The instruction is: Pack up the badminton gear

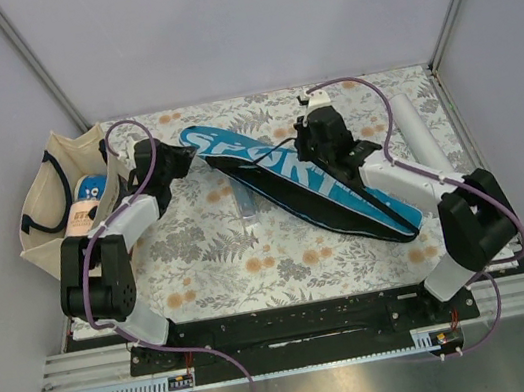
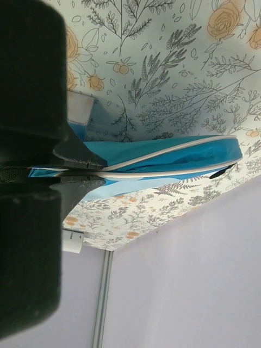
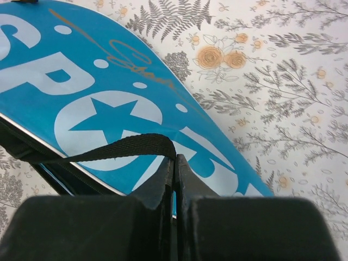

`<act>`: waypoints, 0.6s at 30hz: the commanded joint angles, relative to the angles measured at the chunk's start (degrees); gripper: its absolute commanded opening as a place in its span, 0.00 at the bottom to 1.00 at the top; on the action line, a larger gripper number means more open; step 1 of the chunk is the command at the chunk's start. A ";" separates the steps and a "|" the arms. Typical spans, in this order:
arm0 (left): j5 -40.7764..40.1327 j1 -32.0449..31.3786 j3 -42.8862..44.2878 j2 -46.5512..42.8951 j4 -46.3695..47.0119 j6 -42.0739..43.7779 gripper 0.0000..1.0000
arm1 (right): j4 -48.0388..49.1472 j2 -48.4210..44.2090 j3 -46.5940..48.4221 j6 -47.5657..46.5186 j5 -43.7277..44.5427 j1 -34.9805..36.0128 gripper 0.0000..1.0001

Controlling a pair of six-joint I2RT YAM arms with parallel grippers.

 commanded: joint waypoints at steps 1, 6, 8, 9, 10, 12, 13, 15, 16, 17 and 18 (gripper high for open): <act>1.76 -0.85 2.68 -2.73 0.02 2.14 0.00 | 12.35 3.07 5.21 3.37 -9.35 -2.21 0.00; 2.28 -1.38 2.85 -2.12 -0.95 2.67 0.00 | 19.47 7.73 5.73 9.26 -10.32 -4.58 0.00; 2.72 -1.38 2.94 -2.20 -1.30 2.23 0.00 | 19.31 9.92 7.31 9.89 -9.89 -5.03 0.04; 2.98 -1.29 2.94 -2.12 -1.48 1.88 0.00 | 17.57 10.89 8.80 9.89 -9.01 -5.11 0.07; 3.25 -1.38 3.11 -2.20 -1.83 1.36 0.00 | 15.29 12.12 10.46 9.80 -7.35 -5.11 0.12; 3.42 -1.38 3.55 -2.29 -2.62 0.04 0.00 | 10.72 13.71 13.63 9.71 -3.75 -5.29 0.22; 3.69 -1.29 3.82 -2.20 -3.06 -0.84 0.00 | 8.08 14.32 15.04 9.54 -2.77 -5.12 0.29; 3.86 -1.38 4.61 -2.20 -4.20 -2.16 0.00 | 0.80 14.94 18.72 9.54 -1.63 -5.20 0.40; 4.04 -1.38 4.87 -2.20 -4.73 -3.12 0.00 | -4.63 15.21 20.57 9.62 -0.93 -5.12 0.46; 4.04 -1.38 5.22 -2.38 -5.34 -3.48 0.00 | -9.39 15.38 21.98 10.32 0.91 -5.11 0.50; 4.04 -1.38 5.83 -2.38 -6.30 -4.09 0.00 | -12.04 15.30 22.43 11.37 3.36 -5.11 0.54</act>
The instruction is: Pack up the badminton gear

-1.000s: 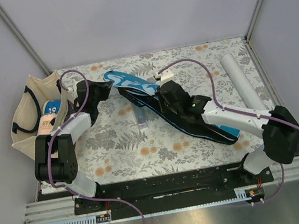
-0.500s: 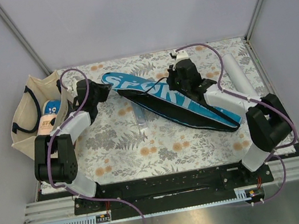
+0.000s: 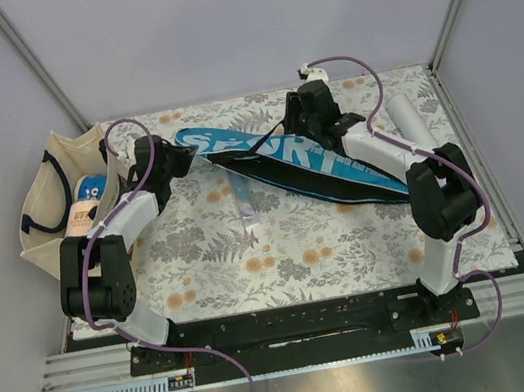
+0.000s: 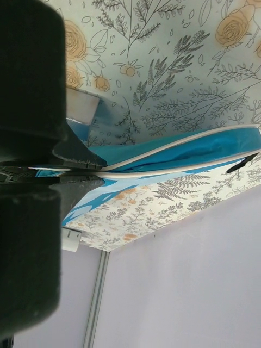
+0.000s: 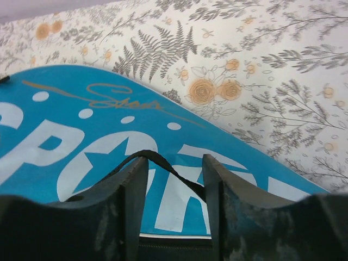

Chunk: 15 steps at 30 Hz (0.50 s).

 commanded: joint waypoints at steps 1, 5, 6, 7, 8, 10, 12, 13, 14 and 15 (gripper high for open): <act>5.09 -1.25 4.35 -2.38 -2.20 -3.13 0.00 | -11.44 -1.25 6.02 2.68 7.34 0.42 0.57; 4.13 -1.25 5.41 -2.99 -4.40 -4.19 0.00 | -11.60 -2.04 5.04 0.75 5.42 0.41 0.61; 3.86 -1.25 5.67 -3.17 -5.27 -4.36 0.00 | -12.92 -1.96 5.83 0.40 4.28 0.33 0.63; 3.42 -1.25 5.94 -3.17 -6.07 -4.97 0.00 | -14.24 -1.78 6.97 -0.13 2.01 0.24 0.66; 3.42 -1.25 6.55 -3.26 -7.12 -5.33 0.00 | -16.25 -1.35 8.55 -0.57 0.07 0.24 0.67; 3.51 -1.25 7.17 -3.08 -8.09 -5.95 0.00 | -19.95 -1.34 10.58 -0.48 0.40 0.15 0.69; 3.42 -1.25 7.08 -3.17 -7.75 -6.91 0.00 | -19.87 -2.22 9.97 -1.36 -0.38 -0.02 0.69; 3.51 -1.16 7.17 -3.17 -7.74 -7.35 0.00 | -19.87 -2.57 9.97 -1.97 -1.52 -0.20 0.68; 3.42 -1.25 7.08 -3.26 -7.83 -7.79 0.00 | -20.13 -2.66 9.97 -2.32 -3.27 -0.46 0.68; 3.42 -1.25 7.17 -3.17 -7.83 -8.40 0.00 | -20.49 -2.92 10.23 -2.85 -5.12 -0.73 0.67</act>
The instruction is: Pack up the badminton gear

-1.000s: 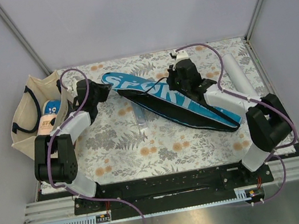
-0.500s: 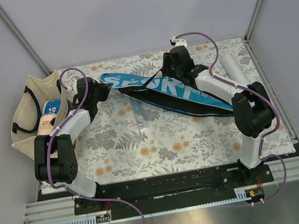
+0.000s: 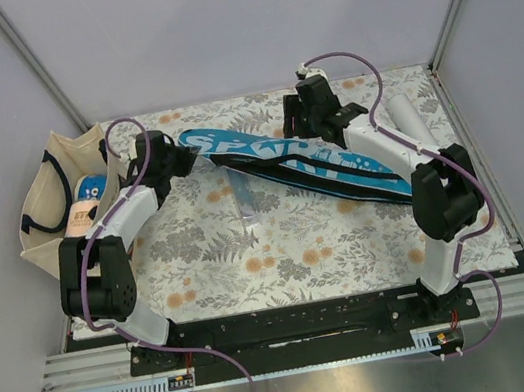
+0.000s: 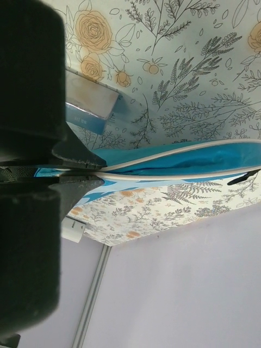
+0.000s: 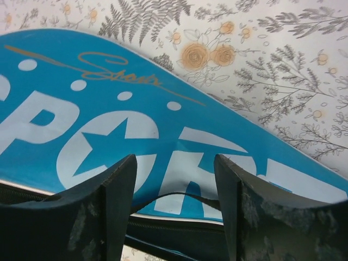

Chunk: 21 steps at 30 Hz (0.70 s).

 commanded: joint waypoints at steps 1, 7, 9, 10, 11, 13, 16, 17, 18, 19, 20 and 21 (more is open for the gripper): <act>2.87 -0.50 2.76 -3.34 1.28 -3.55 0.00 | -3.11 -2.68 2.58 -3.07 -7.77 -0.88 0.65; 2.35 -0.59 2.49 -4.22 0.67 -6.28 0.00 | -4.18 -4.34 0.93 -1.15 -12.34 -1.23 0.59; 2.00 -0.68 2.58 -4.40 0.67 -6.90 0.00 | 0.02 -7.59 -2.67 1.30 -14.81 -1.06 0.59; 1.91 -0.68 2.67 -4.49 -0.64 -7.33 0.00 | 2.83 -9.34 -5.47 3.06 -14.73 -0.71 0.59; 1.91 -0.68 2.67 -4.66 -0.83 -7.77 0.00 | 8.60 -11.36 -8.98 4.38 -14.73 0.16 0.60; 2.08 -0.77 2.58 -4.84 -1.18 -8.91 0.00 | 17.15 -14.71 -15.14 6.23 -13.25 2.62 0.60; 2.52 -1.03 2.49 -5.10 -1.35 -10.50 0.00 | 28.58 -17.36 -21.22 5.72 -8.33 8.06 0.60; 2.61 -1.12 2.58 -5.02 -1.53 -10.94 0.00 | 31.92 -17.62 -22.97 5.02 -5.97 9.82 0.60; 2.87 -1.21 2.67 -5.02 -1.70 -11.29 0.00 | 35.35 -17.80 -24.82 4.40 -4.81 11.41 0.60; 3.39 -1.12 2.58 -5.10 -1.71 -11.73 0.00 | 39.82 -17.45 -26.40 3.44 -4.72 13.08 0.61; 3.83 -1.21 2.58 -5.02 -1.71 -12.25 0.00 | 43.87 -16.93 -28.33 2.73 -4.80 14.22 0.60; 4.27 -1.12 2.75 -4.84 -1.71 -12.78 0.00 | 47.13 -16.05 -29.48 2.03 -5.06 15.63 0.60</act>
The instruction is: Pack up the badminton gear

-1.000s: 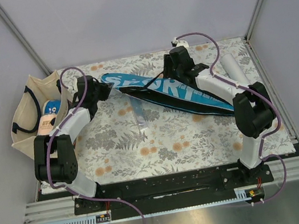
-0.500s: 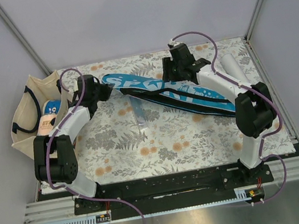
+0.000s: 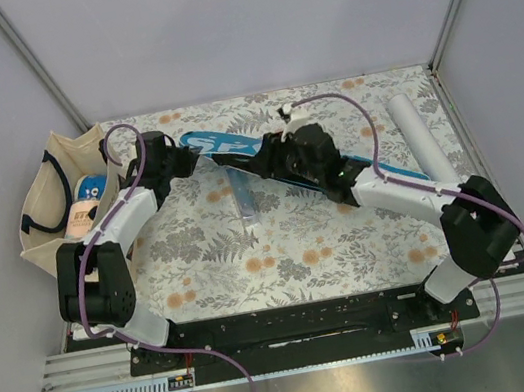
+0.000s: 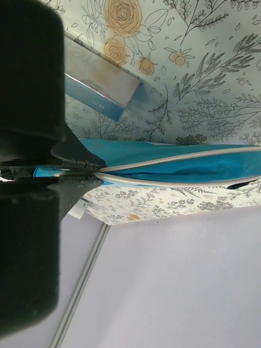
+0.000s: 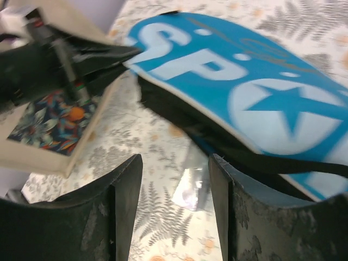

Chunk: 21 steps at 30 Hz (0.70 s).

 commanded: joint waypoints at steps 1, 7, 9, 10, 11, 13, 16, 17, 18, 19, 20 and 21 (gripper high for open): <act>4.60 -0.49 2.65 -2.89 2.14 -4.13 0.00 | 24.54 1.83 -5.60 -2.68 2.13 5.58 0.60; 4.61 -0.48 3.00 -3.16 1.44 -5.71 0.00 | 39.43 10.89 -6.85 -4.79 0.71 9.89 0.60; 5.22 -0.48 2.73 -2.72 1.09 -7.03 0.00 | 40.13 13.43 -5.62 -5.75 2.29 11.39 0.60; 5.48 -0.48 2.82 -2.63 0.91 -7.47 0.00 | 40.22 14.58 -4.83 -5.85 3.43 11.83 0.60; 5.49 -0.48 2.82 -2.72 0.74 -7.73 0.00 | 40.49 15.89 -4.12 -5.85 4.92 12.35 0.60; 5.49 -0.57 2.82 -2.89 0.56 -7.82 0.00 | 41.54 18.09 -2.63 -4.88 8.52 13.06 0.60; 5.66 -0.48 2.82 -3.16 0.12 -7.82 0.00 | 41.89 20.91 -0.43 -2.51 16.33 14.03 0.60; 5.84 -0.48 2.73 -3.42 -0.14 -7.82 0.00 | 42.24 21.70 0.18 -1.64 18.10 14.20 0.60; 5.84 -0.48 2.56 -3.33 -0.58 -8.09 0.00 | 42.51 22.66 0.80 -1.19 19.51 14.29 0.60; 6.01 -0.40 2.47 -3.33 -1.11 -8.17 0.00 | 42.51 23.37 1.85 -1.01 20.48 14.38 0.60; 6.01 -0.40 2.56 -3.42 -1.63 -8.26 0.00 | 41.99 24.16 2.47 -1.10 21.45 14.47 0.60; 5.93 -0.48 2.64 -3.42 -2.16 -8.26 0.00 | 41.37 24.78 3.26 -1.45 22.41 14.64 0.60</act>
